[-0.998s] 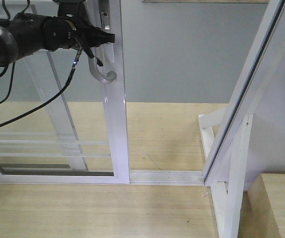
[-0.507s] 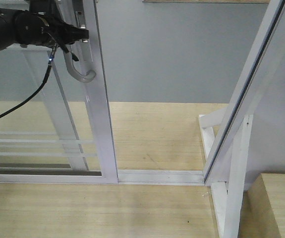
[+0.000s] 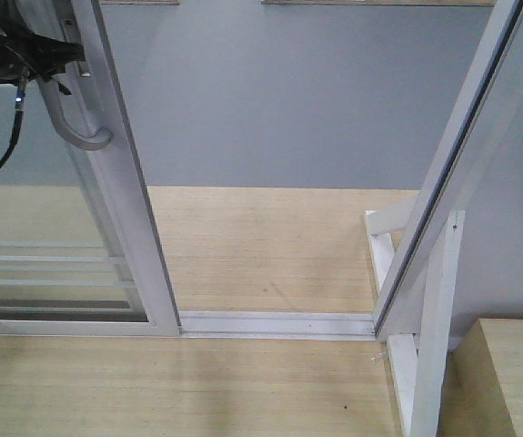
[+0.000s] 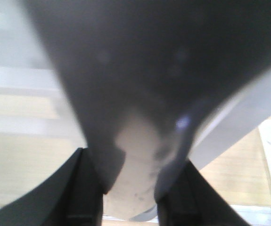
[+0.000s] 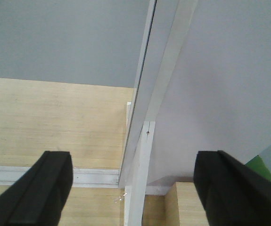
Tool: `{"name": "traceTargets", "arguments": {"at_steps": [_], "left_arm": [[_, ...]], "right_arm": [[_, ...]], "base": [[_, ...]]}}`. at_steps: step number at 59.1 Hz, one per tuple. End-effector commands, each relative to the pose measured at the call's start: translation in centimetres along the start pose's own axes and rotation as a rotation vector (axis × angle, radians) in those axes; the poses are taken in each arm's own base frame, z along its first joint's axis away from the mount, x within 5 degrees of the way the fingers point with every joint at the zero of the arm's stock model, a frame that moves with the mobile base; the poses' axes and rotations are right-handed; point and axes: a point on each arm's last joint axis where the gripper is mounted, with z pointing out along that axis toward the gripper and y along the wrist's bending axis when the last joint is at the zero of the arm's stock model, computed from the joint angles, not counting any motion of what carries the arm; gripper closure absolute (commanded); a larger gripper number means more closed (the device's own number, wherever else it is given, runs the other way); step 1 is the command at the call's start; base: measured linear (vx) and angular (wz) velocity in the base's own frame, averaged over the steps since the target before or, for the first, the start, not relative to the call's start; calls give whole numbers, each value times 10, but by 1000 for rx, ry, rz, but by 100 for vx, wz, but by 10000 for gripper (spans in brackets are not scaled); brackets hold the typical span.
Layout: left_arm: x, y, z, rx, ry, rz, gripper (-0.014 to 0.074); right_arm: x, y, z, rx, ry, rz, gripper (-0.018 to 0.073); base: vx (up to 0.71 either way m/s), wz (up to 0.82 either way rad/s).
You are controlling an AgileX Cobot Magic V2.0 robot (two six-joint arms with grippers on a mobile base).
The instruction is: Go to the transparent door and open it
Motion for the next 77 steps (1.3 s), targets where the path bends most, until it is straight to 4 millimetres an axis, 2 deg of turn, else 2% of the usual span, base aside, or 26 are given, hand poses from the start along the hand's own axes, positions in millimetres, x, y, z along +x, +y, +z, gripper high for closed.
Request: {"name": "traceTargets", "arguments": {"at_steps": [1,9,24,32,41,48,55,66,77], "left_arm": [[-57,2,-41,-9,-357,83,572],[-57,2,-41,-9,-357,82,469],[-57,7,-40,-20,-351,81,97],[-57,17,-44,-44,-335,74,-20],[-62,33,-60,-84,-336,66,-31],[-67,38,-85,-106,-321,61,-18],[-69,36,-119,-114,-280,49,13],[-59,29,-162,-53,-142,-45,60],[-49,15,-192,0,-227,-23,76]], "right_arm": [[-14,-2,-7,5,-105,-6,-22],[-14,-2,-7,5,-105,-6,-22],[-14,-2,-7,5,-105,-6,-22],[-14,-2,-7,5,-105,-6,-22],[-14,-2,-7,5,-105,-6,-22],[-14,-2,-7,5,-105,-7,-22],[-14,-2,-7,5,-105,-7,-22],[-14,-2,-7,5,-105,-10,-22],[-15,-2,-7,6,-107,-11,-22]], "base": [[0,0],[0,0],[0,0],[0,0],[0,0],[0,0],[0,-1],[0,0],[0,0]]}}
